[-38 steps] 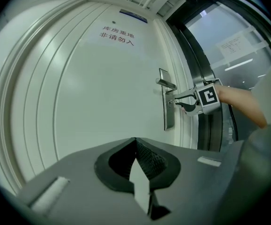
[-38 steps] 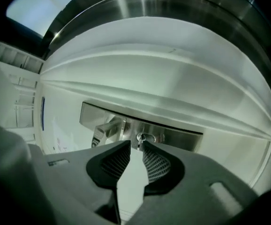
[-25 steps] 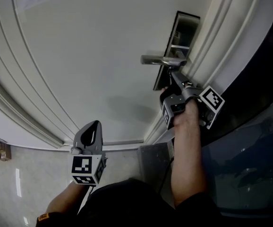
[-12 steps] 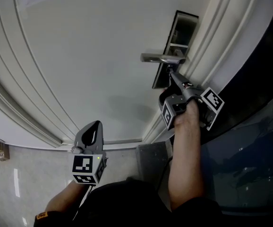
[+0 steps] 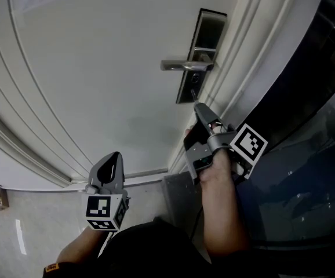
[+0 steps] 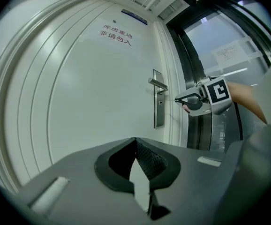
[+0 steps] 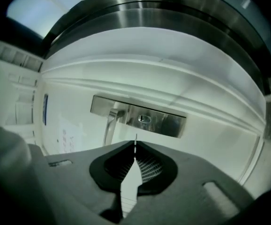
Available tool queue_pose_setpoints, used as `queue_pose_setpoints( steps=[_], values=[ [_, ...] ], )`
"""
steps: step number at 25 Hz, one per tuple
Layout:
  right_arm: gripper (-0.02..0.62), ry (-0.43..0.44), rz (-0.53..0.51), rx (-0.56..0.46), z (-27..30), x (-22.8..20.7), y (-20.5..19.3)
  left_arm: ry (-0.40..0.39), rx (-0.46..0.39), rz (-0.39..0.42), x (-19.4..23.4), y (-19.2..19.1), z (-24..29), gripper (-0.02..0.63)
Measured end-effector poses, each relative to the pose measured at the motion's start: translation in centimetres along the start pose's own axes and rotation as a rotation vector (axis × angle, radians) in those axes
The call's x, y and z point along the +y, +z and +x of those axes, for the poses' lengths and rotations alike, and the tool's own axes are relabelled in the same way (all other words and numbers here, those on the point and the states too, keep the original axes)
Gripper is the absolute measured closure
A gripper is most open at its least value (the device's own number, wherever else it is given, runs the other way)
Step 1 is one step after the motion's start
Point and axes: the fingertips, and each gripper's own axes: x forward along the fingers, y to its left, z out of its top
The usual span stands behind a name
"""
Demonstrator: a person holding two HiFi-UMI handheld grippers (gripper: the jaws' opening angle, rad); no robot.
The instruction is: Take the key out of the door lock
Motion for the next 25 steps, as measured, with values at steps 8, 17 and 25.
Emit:
queue_pose_setpoints(
  steps=[8, 17, 25],
  values=[
    [0.594, -0.070, -0.611, -0.005, -5.1, 1.2, -6.0, -0.066, -0.031, -0.034, 1.1, -0.1, -3.5, 0.588],
    [0.595, -0.244, -1.127, 0.019, -11.5, -0.6, -15.6, -0.164, -0.031, -0.035, 3.6, -1.4, -8.5, 0.588],
    [0.595, -0.370, -1.172, 0.036, -17.1, -4.0, -20.7, -0.255, 0.017, -0.033, 2.9, -4.4, -12.2, 0.588]
  ],
)
